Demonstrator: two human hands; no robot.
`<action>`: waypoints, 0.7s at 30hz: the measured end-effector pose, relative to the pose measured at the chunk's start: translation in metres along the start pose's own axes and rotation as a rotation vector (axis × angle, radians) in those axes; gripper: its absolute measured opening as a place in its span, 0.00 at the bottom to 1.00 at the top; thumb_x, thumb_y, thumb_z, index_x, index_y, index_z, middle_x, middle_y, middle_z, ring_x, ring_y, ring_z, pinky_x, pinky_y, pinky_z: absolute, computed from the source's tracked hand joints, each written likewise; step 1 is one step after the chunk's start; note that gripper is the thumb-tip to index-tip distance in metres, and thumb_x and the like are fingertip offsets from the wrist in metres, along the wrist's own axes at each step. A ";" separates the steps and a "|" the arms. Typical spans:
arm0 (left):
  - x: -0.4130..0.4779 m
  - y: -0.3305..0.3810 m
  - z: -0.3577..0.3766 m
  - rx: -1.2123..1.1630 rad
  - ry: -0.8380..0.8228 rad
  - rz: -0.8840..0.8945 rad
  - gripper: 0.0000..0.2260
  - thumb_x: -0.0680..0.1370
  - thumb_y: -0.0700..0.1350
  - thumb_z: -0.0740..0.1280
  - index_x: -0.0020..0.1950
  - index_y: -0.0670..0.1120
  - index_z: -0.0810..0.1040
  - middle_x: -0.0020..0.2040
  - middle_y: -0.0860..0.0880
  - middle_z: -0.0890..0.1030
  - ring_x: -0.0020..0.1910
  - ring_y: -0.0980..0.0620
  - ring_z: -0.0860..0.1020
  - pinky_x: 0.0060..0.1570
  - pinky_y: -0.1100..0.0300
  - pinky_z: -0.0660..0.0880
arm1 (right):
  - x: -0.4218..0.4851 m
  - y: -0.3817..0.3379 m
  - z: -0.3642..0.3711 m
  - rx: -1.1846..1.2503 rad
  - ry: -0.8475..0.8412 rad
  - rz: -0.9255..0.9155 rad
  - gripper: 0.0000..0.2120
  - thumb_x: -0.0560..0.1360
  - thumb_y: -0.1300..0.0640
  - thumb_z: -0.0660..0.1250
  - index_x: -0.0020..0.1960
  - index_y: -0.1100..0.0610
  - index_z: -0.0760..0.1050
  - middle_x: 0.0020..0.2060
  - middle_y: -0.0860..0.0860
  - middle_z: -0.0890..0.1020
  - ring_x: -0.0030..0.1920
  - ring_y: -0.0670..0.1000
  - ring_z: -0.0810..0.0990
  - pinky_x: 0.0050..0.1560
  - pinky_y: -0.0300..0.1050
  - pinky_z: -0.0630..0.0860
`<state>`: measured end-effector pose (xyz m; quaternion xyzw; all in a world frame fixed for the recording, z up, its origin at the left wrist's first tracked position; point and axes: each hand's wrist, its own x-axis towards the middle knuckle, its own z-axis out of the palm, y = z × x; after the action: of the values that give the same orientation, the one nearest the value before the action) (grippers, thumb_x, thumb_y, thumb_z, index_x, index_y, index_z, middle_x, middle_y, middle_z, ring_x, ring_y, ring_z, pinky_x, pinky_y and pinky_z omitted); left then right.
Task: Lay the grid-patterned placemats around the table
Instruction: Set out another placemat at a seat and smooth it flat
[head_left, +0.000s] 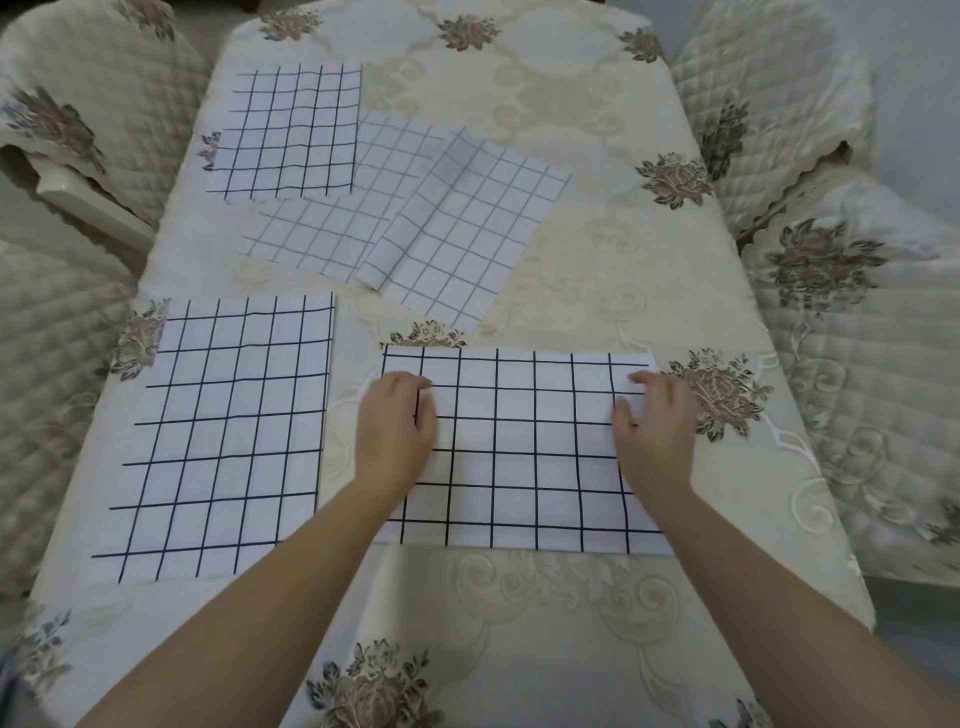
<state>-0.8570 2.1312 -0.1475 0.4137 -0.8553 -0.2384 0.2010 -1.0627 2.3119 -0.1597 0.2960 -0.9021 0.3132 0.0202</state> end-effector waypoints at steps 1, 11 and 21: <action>-0.010 0.004 0.004 0.013 -0.032 0.069 0.07 0.76 0.38 0.63 0.51 0.40 0.80 0.49 0.43 0.80 0.49 0.42 0.77 0.51 0.53 0.72 | -0.012 -0.009 0.004 0.005 -0.020 -0.080 0.13 0.73 0.57 0.61 0.54 0.61 0.76 0.50 0.59 0.76 0.52 0.60 0.73 0.54 0.51 0.68; -0.081 0.023 0.044 0.237 -0.337 0.281 0.22 0.76 0.45 0.54 0.67 0.40 0.75 0.67 0.44 0.76 0.69 0.44 0.71 0.70 0.45 0.65 | -0.105 -0.064 0.040 -0.234 -0.415 -0.373 0.24 0.75 0.55 0.53 0.68 0.60 0.71 0.67 0.54 0.75 0.68 0.54 0.72 0.68 0.53 0.58; -0.095 0.009 0.037 0.453 -0.387 0.164 0.25 0.80 0.54 0.49 0.75 0.45 0.63 0.76 0.45 0.64 0.75 0.46 0.60 0.72 0.46 0.51 | -0.106 -0.032 0.024 -0.441 -0.496 -0.309 0.35 0.79 0.36 0.46 0.76 0.60 0.57 0.76 0.54 0.58 0.76 0.52 0.56 0.73 0.59 0.49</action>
<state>-0.8274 2.2212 -0.1863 0.3245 -0.9397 -0.0987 -0.0444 -0.9544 2.3332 -0.1853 0.4845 -0.8700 0.0232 -0.0886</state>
